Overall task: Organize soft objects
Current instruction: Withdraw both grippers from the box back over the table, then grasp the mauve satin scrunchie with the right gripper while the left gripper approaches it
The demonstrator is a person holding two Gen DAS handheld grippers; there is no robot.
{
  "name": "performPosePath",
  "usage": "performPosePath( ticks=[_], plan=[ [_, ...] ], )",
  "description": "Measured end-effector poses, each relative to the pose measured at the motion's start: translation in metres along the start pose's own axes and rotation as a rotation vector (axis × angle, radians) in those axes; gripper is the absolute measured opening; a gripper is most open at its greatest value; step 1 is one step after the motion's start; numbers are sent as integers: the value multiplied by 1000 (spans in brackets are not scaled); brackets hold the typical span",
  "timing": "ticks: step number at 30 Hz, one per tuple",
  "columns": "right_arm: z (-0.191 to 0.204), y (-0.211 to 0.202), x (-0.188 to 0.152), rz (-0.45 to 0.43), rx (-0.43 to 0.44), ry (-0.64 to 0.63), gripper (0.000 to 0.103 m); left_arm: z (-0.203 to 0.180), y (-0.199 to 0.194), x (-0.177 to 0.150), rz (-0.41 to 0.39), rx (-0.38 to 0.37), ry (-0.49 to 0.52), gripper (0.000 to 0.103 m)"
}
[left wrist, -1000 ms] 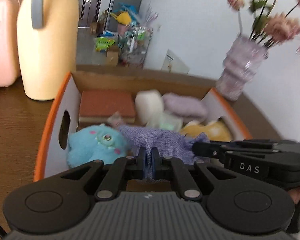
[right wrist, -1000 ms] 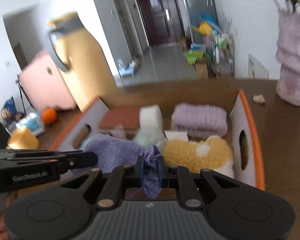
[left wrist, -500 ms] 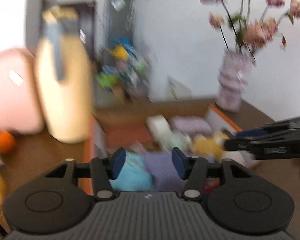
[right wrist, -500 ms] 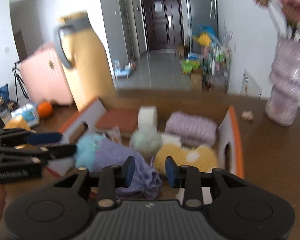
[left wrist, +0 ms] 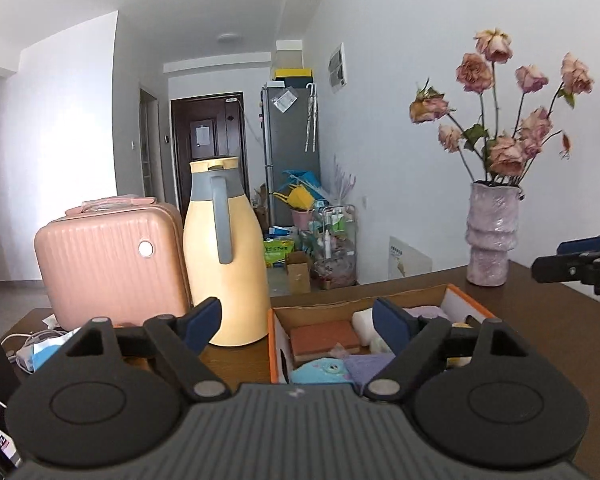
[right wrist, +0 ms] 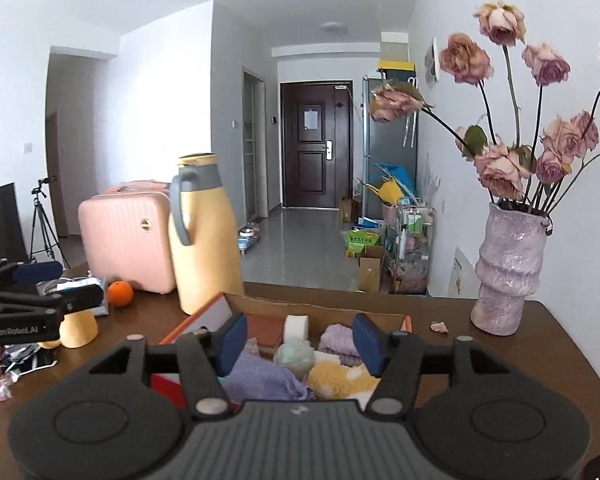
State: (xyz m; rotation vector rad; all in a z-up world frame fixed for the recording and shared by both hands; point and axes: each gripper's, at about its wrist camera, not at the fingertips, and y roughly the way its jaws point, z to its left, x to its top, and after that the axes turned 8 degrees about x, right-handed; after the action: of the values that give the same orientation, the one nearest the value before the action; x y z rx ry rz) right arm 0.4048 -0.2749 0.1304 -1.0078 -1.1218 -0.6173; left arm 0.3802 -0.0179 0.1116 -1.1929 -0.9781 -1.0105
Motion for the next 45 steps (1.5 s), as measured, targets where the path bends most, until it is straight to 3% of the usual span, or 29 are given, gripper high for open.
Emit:
performPosePath(
  ticks=[5,7,10,16,21,32,44,45],
  plan=[
    [14,-20,-7,-20,13,8,61,8,-26,-6,-11,13,-15,85],
    [21,-35,-20,-48,19,26,64,15,-43,-16,-25,24,-44,90],
    [30,-64,-56,-85,77,60,74,27,-66,-42,-28,-21,-93,93],
    [55,-114,-130,-60,61,113,74,39,-124,-105,31,-4,-135,94],
    [72,-134,-177,4,46,118,75,36,-143,-139,105,4,-123,94],
    [54,-93,-187,65,-5,161,75,24,-111,-139,158,-5,-123,94],
    [12,27,-163,120,-34,221,73,-20,-39,-127,207,-87,-86,94],
    [8,35,-161,120,-41,231,68,-24,-34,-127,208,-94,-83,94]
  ],
)
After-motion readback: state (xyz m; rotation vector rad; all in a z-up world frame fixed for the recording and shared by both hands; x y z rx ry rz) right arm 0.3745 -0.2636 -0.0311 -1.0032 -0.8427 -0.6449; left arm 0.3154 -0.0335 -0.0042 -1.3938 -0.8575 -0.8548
